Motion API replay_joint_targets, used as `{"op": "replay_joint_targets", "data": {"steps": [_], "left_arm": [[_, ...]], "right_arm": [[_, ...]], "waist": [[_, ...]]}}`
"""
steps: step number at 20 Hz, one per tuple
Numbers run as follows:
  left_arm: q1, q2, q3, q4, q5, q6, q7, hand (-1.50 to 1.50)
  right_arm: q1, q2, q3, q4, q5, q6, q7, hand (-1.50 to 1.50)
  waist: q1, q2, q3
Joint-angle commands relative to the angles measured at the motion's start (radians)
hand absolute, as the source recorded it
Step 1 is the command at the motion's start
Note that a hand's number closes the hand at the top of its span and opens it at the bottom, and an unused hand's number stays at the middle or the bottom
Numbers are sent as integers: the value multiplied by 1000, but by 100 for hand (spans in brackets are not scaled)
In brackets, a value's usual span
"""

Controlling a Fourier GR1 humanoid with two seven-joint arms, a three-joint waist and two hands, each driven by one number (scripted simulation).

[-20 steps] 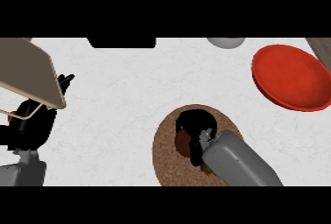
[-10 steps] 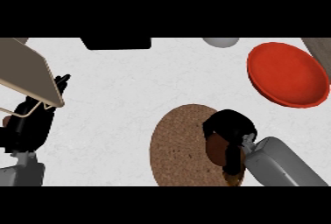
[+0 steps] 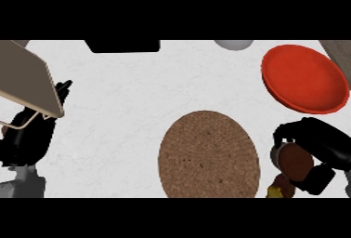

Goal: Pick the cupcake from the placemat and place it in the bowl

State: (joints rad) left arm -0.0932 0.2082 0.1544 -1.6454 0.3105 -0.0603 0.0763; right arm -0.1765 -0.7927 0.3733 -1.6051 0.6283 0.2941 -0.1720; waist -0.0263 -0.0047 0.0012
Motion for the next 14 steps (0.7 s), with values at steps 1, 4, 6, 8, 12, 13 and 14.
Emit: {"op": "replay_joint_targets", "data": {"steps": [1, 4, 6, 8, 12, 13, 14], "left_arm": [[9, 7, 11, 12, 13, -27, -17, 0], [-13, 21, 28, 60, 15, -38, -29, 0], [-28, 33, 25, 29, 8, -25, 5, 0], [-29, 17, 24, 76, 10, -40, -30, 0], [20, 32, 36, -6, 35, -57, 0, 0], [-58, -3, -13, 4, -21, 12, 34, 0], [-77, 27, 30, 84, 21, -44, 3, 0]], "right_arm": [[80, -63, -154, -81, -50, -78, -36, 150], [95, -101, -287, -171, -121, -75, 28, 150], [75, -113, -378, -178, -171, -59, 54, 150], [88, -92, -429, -148, -173, -84, 55, 150], [93, -116, -565, -160, -217, -58, 92, 150], [53, -124, -579, -105, -226, -30, 90, 150], [51, -95, -583, -94, -231, -35, 109, 150]], "waist": [[2, 0, -1], [-17, -3, -3], [-4, -1, -2], [8, 3, -2], [21, 1, -1], [22, 4, -1], [21, 5, -1]]}}
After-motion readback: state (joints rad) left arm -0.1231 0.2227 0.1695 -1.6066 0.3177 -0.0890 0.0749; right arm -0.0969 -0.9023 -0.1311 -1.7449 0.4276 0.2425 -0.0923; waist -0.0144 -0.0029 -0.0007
